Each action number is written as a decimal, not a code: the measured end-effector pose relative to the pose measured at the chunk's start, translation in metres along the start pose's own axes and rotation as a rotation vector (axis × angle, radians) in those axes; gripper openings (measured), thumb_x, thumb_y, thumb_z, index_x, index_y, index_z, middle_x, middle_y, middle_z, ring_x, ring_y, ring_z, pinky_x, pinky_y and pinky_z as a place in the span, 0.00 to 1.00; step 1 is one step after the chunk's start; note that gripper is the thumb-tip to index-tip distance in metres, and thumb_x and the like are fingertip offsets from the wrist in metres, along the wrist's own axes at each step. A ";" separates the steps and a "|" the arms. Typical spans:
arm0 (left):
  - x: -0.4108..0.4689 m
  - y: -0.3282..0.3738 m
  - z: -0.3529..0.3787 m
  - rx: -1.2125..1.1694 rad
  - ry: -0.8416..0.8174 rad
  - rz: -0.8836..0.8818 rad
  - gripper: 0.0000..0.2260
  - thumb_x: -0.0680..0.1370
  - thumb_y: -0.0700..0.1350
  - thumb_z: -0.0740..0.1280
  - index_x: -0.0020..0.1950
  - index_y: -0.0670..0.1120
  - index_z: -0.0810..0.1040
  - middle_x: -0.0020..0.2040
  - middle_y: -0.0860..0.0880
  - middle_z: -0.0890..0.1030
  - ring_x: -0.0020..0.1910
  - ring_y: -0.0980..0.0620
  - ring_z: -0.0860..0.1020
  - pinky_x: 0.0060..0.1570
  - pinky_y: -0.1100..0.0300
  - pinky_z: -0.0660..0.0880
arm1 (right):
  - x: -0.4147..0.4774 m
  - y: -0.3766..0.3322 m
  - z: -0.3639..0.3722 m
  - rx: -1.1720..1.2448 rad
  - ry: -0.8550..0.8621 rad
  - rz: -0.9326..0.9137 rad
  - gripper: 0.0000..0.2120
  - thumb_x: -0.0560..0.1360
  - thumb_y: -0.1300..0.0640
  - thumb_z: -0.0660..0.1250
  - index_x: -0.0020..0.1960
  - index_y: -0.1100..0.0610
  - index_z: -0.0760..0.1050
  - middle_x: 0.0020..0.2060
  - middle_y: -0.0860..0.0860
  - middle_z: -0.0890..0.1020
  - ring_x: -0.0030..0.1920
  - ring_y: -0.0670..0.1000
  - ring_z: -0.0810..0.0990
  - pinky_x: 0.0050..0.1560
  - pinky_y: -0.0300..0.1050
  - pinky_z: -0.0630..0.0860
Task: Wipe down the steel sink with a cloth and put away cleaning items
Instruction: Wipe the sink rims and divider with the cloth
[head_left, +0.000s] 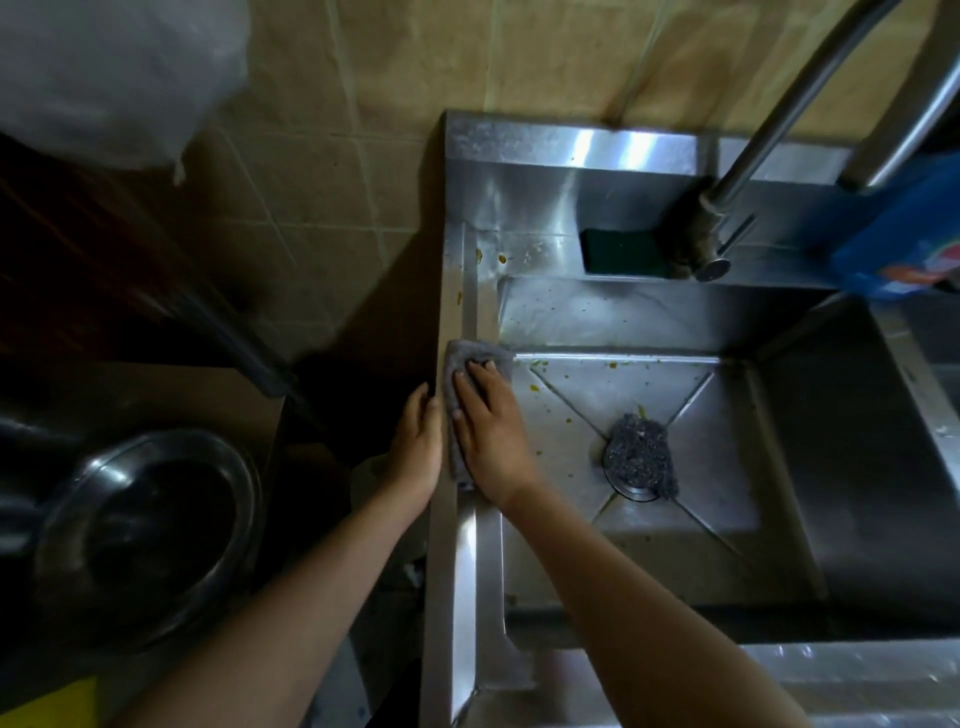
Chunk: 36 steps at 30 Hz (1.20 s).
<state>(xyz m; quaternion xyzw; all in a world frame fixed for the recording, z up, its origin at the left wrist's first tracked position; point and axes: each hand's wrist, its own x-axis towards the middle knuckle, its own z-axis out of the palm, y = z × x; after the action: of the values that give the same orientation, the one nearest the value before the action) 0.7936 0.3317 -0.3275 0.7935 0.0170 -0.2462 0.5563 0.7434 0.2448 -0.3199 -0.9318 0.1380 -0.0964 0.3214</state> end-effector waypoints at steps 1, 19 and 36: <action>0.007 0.005 0.001 0.024 0.000 0.010 0.19 0.82 0.50 0.52 0.72 0.49 0.62 0.71 0.45 0.67 0.67 0.46 0.67 0.59 0.60 0.62 | 0.008 0.002 0.000 -0.017 -0.005 -0.007 0.20 0.79 0.59 0.58 0.69 0.65 0.67 0.69 0.65 0.67 0.72 0.65 0.60 0.73 0.55 0.53; 0.084 0.036 0.026 0.018 0.039 0.074 0.18 0.82 0.48 0.49 0.70 0.46 0.67 0.68 0.45 0.71 0.63 0.54 0.69 0.55 0.69 0.60 | 0.124 0.039 -0.002 -0.169 -0.055 -0.084 0.21 0.81 0.55 0.54 0.73 0.58 0.62 0.73 0.57 0.63 0.75 0.56 0.55 0.75 0.50 0.50; 0.086 0.032 0.025 0.023 0.034 0.033 0.18 0.82 0.51 0.51 0.69 0.49 0.68 0.65 0.44 0.74 0.62 0.49 0.72 0.57 0.62 0.64 | 0.118 0.040 0.004 -0.095 0.009 0.019 0.21 0.81 0.57 0.53 0.72 0.62 0.61 0.71 0.60 0.65 0.74 0.58 0.56 0.75 0.51 0.49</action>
<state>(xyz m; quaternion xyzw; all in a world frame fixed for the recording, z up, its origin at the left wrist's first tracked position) 0.8698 0.2764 -0.3416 0.8040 0.0103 -0.2238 0.5508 0.8476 0.1792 -0.3372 -0.9442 0.1528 -0.0910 0.2771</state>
